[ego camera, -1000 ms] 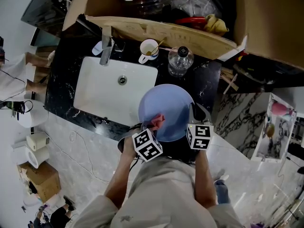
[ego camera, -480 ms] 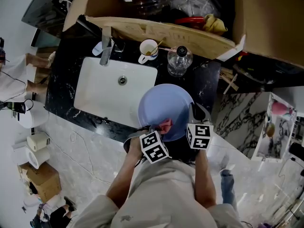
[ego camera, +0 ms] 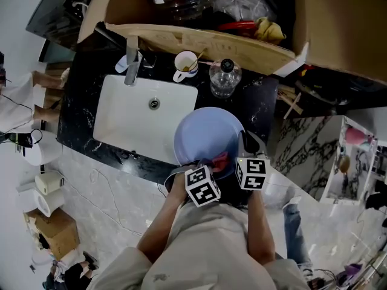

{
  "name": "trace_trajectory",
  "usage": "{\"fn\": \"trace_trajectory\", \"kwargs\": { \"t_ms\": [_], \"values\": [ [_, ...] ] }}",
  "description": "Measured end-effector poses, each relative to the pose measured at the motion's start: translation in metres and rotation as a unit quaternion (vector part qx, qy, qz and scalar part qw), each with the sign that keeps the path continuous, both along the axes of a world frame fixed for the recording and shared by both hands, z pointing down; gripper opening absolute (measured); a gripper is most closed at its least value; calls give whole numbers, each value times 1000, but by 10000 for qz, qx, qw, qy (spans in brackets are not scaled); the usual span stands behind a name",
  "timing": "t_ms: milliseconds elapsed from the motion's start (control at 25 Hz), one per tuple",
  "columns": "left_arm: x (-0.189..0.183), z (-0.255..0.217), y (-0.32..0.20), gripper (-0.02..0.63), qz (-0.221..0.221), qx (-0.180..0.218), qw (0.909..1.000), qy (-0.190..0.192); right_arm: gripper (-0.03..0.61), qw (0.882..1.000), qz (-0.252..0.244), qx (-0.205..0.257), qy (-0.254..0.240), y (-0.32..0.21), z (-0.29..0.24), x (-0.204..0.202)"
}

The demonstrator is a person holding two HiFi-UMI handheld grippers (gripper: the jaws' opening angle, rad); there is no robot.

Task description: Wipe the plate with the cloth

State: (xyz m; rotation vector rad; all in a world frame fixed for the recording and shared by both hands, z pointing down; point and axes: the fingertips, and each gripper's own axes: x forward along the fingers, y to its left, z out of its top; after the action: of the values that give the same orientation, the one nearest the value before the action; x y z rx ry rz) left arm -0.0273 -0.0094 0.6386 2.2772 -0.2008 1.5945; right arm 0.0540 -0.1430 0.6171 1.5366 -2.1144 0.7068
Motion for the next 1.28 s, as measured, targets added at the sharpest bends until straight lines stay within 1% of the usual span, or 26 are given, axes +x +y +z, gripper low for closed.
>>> {"fn": "trace_trajectory", "kwargs": {
  "t_ms": [320,440,880,1080,1280],
  "values": [
    [21,-3,-8,34,-146,-179,9987,452,40,10000,-19,-23,-44,-1,0,0],
    [25,-5,-13,34,-227,-188,9978,588,40,9999,-41,-70,-100,0,0,-1],
    [41,-6,-45,34,-625,124,9937,920,38,9997,-79,-124,-196,0,1,0],
    [45,-7,-53,34,-778,217,9916,1012,38,9996,-70,-161,-217,3,-1,0],
    [47,-8,-66,33,-914,391,9890,1093,38,9995,-49,-172,-261,3,-1,1]
  ]
}}
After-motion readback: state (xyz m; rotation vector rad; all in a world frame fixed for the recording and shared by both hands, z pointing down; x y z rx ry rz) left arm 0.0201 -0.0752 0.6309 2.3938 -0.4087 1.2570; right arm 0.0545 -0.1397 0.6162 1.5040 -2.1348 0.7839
